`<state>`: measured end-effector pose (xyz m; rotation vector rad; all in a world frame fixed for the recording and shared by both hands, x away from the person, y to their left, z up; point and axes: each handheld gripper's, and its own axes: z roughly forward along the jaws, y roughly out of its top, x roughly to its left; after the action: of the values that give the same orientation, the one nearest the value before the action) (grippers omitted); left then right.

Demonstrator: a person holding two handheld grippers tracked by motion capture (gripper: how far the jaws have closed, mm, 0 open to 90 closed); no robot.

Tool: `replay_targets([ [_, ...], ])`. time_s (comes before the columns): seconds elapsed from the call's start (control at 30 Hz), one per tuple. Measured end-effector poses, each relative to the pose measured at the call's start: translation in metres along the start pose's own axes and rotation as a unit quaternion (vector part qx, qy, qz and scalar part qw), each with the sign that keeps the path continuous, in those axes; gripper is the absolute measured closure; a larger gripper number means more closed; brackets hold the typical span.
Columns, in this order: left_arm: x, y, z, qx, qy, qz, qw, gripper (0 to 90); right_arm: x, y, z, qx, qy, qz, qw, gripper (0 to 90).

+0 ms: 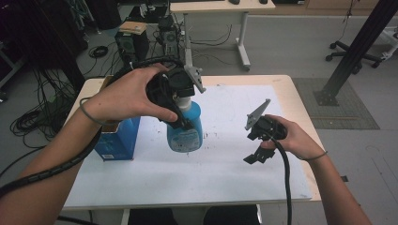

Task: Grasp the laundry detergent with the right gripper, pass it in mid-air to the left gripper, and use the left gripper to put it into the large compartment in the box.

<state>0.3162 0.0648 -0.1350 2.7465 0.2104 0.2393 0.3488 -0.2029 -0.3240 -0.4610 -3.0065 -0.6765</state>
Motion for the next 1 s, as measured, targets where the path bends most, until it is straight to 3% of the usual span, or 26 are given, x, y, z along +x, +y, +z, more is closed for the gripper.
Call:
replay_targets([
  [0.03,0.005,0.005,-0.011,-0.002,0.003,-0.009,1.0000,37.6,0.000,0.000,0.001,-0.001,-0.001,0.000,1.0000,8.3],
  [0.13,0.005,0.005,-0.011,-0.002,0.003,-0.009,1.0000,37.6,0.000,-0.001,0.002,-0.004,-0.007,0.001,1.0000,8.3],
  [0.2,0.008,0.008,-0.018,-0.001,0.010,-0.023,0.9997,37.6,0.000,-0.001,0.003,-0.006,-0.007,0.000,1.0000,8.3],
  [0.23,0.016,0.009,-0.026,0.003,0.031,-0.049,0.9983,37.6,0.000,-0.001,0.003,-0.005,-0.007,0.000,1.0000,8.3],
  [0.3,0.016,0.009,-0.026,0.003,0.031,-0.049,0.9983,37.7,0.000,-0.001,0.004,-0.005,-0.009,-0.001,0.9999,8.3],
  [0.37,0.021,0.010,-0.031,0.005,0.046,-0.071,0.9964,37.7,0.000,-0.001,0.004,-0.005,-0.009,0.000,0.9999,8.2],
  [0.4,0.021,0.010,-0.031,0.005,0.046,-0.071,0.9964,37.7,0.000,-0.001,0.004,-0.005,-0.009,0.000,0.9999,8.2],
  [0.47,0.026,0.009,-0.037,0.000,0.059,-0.092,0.9940,37.6,0.000,-0.001,0.006,-0.006,-0.007,0.000,1.0000,8.2],
  [0.5,0.026,0.009,-0.037,0.000,0.059,-0.092,0.9940,37.7,0.000,-0.001,0.006,-0.006,-0.007,0.000,1.0000,8.2],
  [0.53,0.031,0.009,-0.046,-0.007,0.066,-0.114,0.9912,37.7,0.001,0.000,0.008,-0.005,-0.006,-0.001,1.0000,8.2],
  [0.63,0.031,0.009,-0.046,-0.007,0.066,-0.114,0.9912,37.7,0.001,0.000,0.009,-0.003,-0.004,-0.001,1.0000,8.2],
  [0.67,0.040,0.007,-0.057,-0.010,0.073,-0.160,0.9843,37.7,0.001,0.000,0.010,-0.003,-0.005,0.000,1.0000,8.2],
  [0.77,0.040,0.007,-0.057,-0.010,0.073,-0.160,0.9843,37.7,0.001,0.000,0.011,-0.002,-0.005,-0.001,1.0000,8.2],
  [0.8,0.046,0.005,-0.064,-0.010,0.087,-0.189,0.9780,37.7,0.001,0.000,0.011,-0.002,-0.005,-0.001,1.0000,8.2],
  [0.83,0.046,0.005,-0.064,-0.010,0.087,-0.189,0.9780,37.7,0.001,0.000,0.011,-0.002,-0.005,-0.001,1.0000,8.2],
  [0.87,0.047,0.005,-0.066,-0.008,0.093,-0.196,0.9761,37.7,0.002,0.000,0.011,-0.004,-0.005,0.000,1.0000,8.2],
  [0.93,0.053,0.002,-0.073,-0.008,0.110,-0.221,0.9690,37.7,0.002,0.000,0.011,-0.004,-0.005,0.001,1.0000,8.2],
  [0.97,0.058,-0.003,-0.079,-0.008,0.124,-0.239,0.9629,37.6,0.002,0.000,0.011,-0.003,-0.006,0.001,1.0000,8.1],
  [1.0,0.058,-0.003,-0.079,-0.008,0.124,-0.239,0.9629,37.7,0.002,0.000,0.011,-0.003,-0.006,0.001,1.0000,8.1],
])
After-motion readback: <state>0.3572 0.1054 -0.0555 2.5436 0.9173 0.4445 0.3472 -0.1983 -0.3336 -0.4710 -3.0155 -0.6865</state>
